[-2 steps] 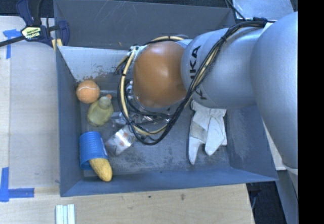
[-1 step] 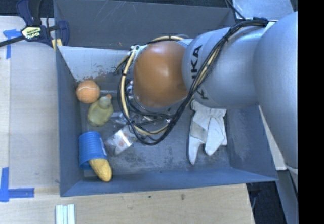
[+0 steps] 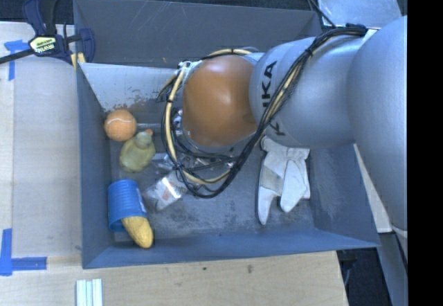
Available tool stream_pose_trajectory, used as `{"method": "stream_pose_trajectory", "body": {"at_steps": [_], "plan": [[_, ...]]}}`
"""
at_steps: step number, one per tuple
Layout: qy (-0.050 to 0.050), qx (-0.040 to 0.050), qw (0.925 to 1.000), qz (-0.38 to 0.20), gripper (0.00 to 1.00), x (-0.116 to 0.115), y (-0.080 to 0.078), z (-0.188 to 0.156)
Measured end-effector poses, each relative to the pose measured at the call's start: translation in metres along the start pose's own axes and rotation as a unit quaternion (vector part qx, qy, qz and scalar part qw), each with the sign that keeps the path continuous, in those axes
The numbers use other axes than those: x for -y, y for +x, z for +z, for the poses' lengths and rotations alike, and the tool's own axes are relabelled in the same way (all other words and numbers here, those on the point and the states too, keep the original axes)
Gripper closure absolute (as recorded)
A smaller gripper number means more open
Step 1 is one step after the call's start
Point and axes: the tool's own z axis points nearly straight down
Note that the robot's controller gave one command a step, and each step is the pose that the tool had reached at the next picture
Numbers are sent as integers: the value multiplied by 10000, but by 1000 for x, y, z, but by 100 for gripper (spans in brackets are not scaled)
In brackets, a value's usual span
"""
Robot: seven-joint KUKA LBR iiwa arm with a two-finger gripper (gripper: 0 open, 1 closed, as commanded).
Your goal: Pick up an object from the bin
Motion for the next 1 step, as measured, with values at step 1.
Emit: {"method": "stream_pose_trajectory", "body": {"at_steps": [1], "plan": [[-17, -15, 10000, 0, 100, -1, 1, -7]]}}
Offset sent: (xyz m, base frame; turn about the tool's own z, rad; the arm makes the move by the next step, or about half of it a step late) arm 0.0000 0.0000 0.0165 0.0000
